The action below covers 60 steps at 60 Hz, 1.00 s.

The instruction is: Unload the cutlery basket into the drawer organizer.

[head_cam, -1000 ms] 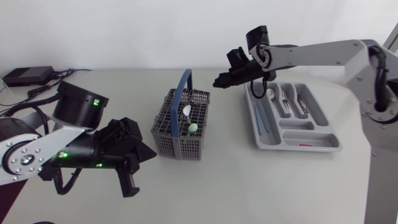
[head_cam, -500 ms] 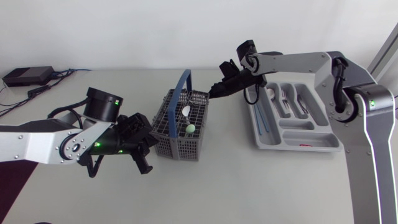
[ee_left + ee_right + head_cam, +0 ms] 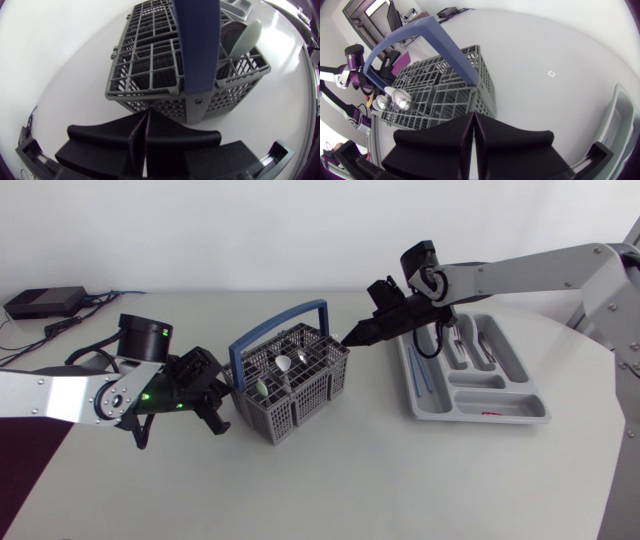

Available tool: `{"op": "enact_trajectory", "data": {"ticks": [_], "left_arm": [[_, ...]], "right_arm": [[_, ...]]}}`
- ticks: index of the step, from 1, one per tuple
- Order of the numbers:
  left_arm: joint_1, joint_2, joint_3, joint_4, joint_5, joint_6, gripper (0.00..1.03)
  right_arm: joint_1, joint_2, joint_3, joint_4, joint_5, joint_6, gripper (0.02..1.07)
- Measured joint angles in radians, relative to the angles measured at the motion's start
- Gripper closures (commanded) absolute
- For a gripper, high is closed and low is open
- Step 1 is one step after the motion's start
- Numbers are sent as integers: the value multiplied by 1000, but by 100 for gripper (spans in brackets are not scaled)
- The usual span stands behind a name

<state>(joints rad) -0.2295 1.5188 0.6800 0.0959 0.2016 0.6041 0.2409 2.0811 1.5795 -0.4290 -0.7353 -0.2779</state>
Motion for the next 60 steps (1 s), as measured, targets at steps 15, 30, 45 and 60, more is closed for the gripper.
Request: {"op": "enact_trajectory", "data": {"ticks": [15, 30, 45, 60], "left_arm": [[44, 66, 62, 9, -8, 0, 87], [54, 155, 165, 9, 8, 6, 87], [62, 186, 232, 8, 29, 6, 87], [84, 163, 217, 0, 37, 6, 87]], "right_arm": [[45, -153, -206, 45, 56, 0, 101], [128, -319, -390, 68, 113, 1, 101], [150, -376, -488, 95, 146, 24, 101], [51, -417, -489, 183, 254, 47, 101]]}}
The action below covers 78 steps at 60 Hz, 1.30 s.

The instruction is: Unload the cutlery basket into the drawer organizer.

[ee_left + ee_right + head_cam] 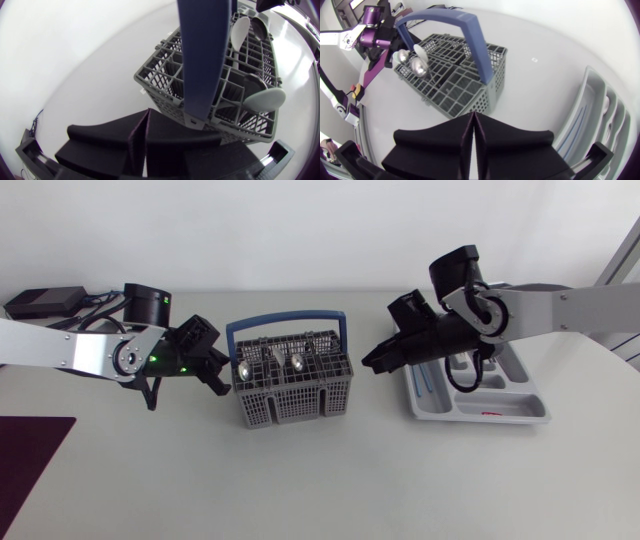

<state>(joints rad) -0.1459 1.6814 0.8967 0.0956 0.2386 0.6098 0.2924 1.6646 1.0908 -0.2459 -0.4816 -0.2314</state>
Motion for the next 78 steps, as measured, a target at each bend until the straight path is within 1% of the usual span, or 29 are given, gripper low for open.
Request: {"op": "enact_trajectory", "data": {"ticks": [6, 13, 17, 33, 46, 52, 60, 69, 70, 71, 75, 78], "left_arm": [[0, -5, -6, 0, 5, 0, 87], [0, -5, -6, 0, 8, 0, 87], [-1, -5, -6, 0, 8, 0, 87], [5, -5, -13, 0, 6, 0, 87], [23, -5, -13, 0, 19, 0, 87], [30, -5, -13, 0, 42, 0, 87], [29, -5, -13, -5, 53, 0, 87], [28, -10, -18, -15, 53, 0, 87], [28, -13, -20, -16, 54, 0, 87], [28, -19, -26, -16, 56, 0, 87], [28, -35, -39, -19, 57, 0, 87], [28, -49, -50, -19, 60, 0, 87]], "right_arm": [[1, 61, 20, 42, 35, 15, 101], [11, 135, 42, 48, 54, 26, 101], [26, 145, 44, 48, 58, 27, 101], [112, 135, 41, 47, 71, 36, 101], [168, 65, -24, 32, 84, 56, 101], [183, 37, -49, 32, 100, 68, 101], [183, -11, -71, 45, 175, 71, 101], [182, -119, -112, 47, 264, 70, 101], [185, -133, -116, 47, 275, 69, 100], [196, -163, -123, 47, 299, 67, 97], [242, -219, -128, 47, 354, 66, 90], [300, -254, -128, 46, 397, 63, 89]]}}
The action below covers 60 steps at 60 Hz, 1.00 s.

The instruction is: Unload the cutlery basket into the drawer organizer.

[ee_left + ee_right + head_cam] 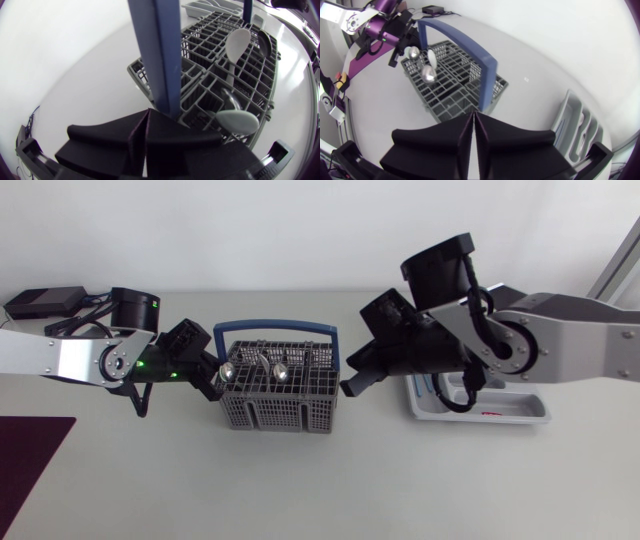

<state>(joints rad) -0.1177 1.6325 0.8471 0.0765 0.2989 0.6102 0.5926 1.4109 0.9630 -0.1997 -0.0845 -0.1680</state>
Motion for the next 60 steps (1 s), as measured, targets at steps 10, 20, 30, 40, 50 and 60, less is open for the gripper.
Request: {"op": "enact_trajectory", "data": {"ticks": [10, 20, 30, 40, 50, 60], "left_arm": [[4, -48, -52, 0, 5, 0, 87], [38, -193, -121, -17, 16, 50, 87], [13, -430, -143, -111, 26, 153, 87], [-114, -559, -139, -205, 31, 281, 72], [-194, -533, -111, -314, 30, 427, 59], [-209, -445, -17, -366, 30, 559, 57]], "right_arm": [[148, -16, 25, -21, 82, -4, 85], [168, -13, 39, -25, 92, -11, 77], [167, -13, 26, -19, 93, -21, 63], [167, -13, -29, -8, 84, -42, 57], [166, -20, -52, -5, 75, -63, 57], [165, -39, -74, -1, 55, -71, 56]]}}
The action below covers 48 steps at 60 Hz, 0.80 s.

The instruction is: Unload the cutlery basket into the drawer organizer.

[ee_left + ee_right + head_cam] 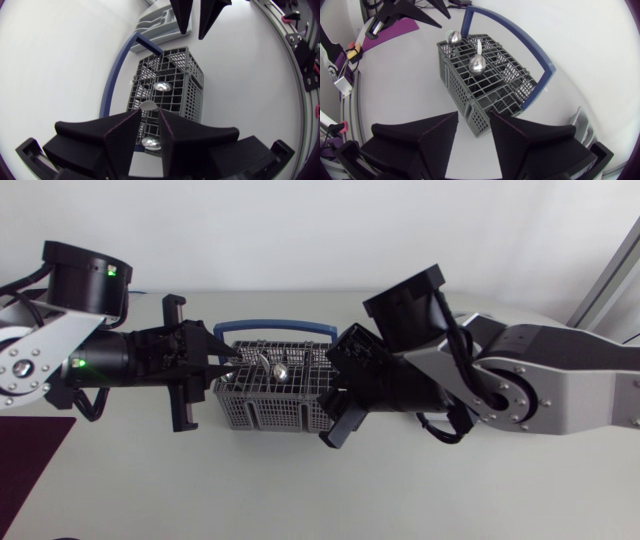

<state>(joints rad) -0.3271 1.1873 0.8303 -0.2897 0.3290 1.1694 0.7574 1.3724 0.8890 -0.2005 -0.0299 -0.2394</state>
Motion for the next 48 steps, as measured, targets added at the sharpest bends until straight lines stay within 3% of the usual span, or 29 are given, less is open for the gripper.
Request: {"op": "enact_trajectory", "data": {"ticks": [18, 48], "left_arm": [[-46, 156, 159, -109, -24, 202, 58], [-100, 330, 304, -177, -202, 429, 58]], "right_arm": [[-2, -6, -31, 22, -19, -17, 56], [-14, -15, -55, 48, -35, -39, 56]]}}
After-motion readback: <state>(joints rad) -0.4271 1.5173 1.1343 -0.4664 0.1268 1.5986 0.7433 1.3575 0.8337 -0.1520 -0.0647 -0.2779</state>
